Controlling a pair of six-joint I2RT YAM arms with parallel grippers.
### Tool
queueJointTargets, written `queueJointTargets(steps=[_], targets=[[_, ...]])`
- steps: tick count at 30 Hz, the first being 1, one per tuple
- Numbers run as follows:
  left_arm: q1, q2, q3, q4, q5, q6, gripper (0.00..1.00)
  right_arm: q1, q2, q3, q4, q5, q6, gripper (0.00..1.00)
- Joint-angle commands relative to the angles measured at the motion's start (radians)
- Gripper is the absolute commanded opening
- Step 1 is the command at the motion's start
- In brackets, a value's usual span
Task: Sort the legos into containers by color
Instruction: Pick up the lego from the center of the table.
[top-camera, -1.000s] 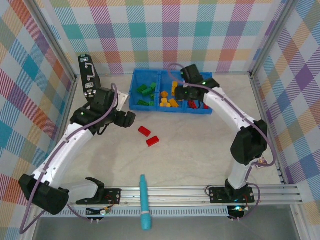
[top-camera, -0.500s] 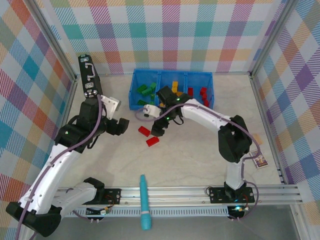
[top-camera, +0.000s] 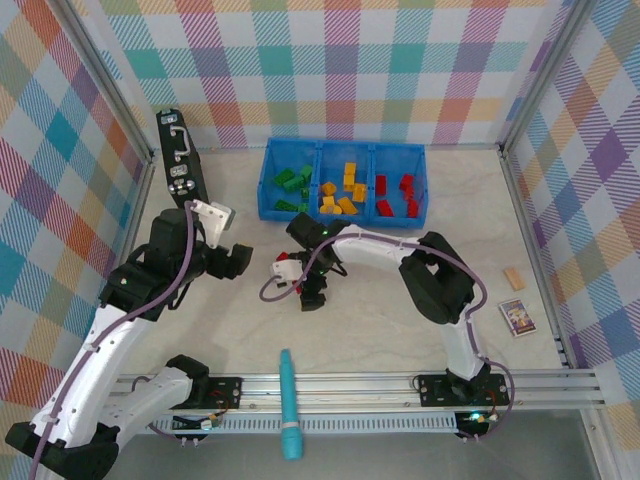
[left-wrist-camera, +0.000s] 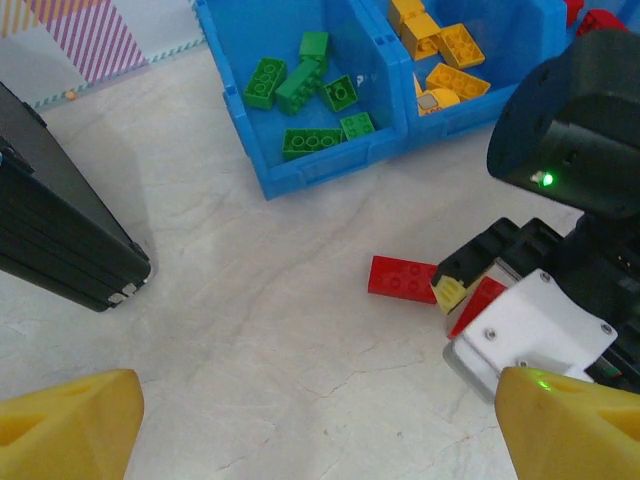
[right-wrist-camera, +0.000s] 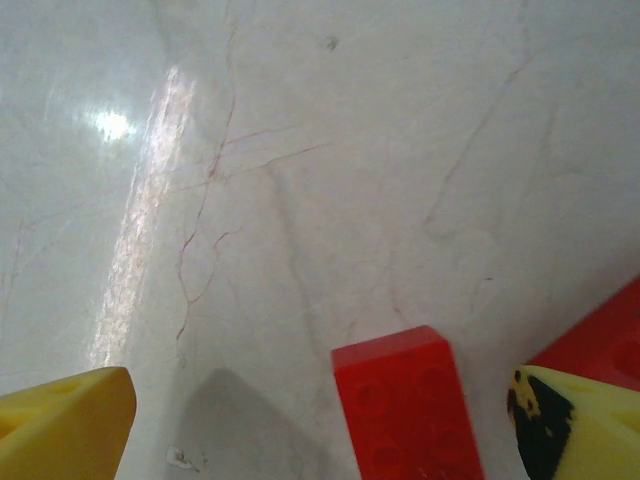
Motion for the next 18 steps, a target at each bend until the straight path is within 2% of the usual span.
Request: queueJointTargets(steps=[1,10,13,18], targets=[[-0.003,-0.003,-0.012,0.020,-0.020,0.012,0.91,0.000,0.005,-0.034,0.054,0.034,-0.061,0.95],[-0.006,0.007,-0.019,0.029,-0.027,0.017,0.91,0.002,0.027,-0.078,0.113,0.080,-0.060,0.87],[-0.006,0.011,-0.022,0.033,-0.031,0.019,0.91,0.000,0.046,-0.079,0.115,0.093,-0.054,0.77],[-0.008,0.016,-0.025,0.040,-0.037,0.023,0.92,0.000,0.045,-0.111,0.154,0.138,-0.065,0.48]])
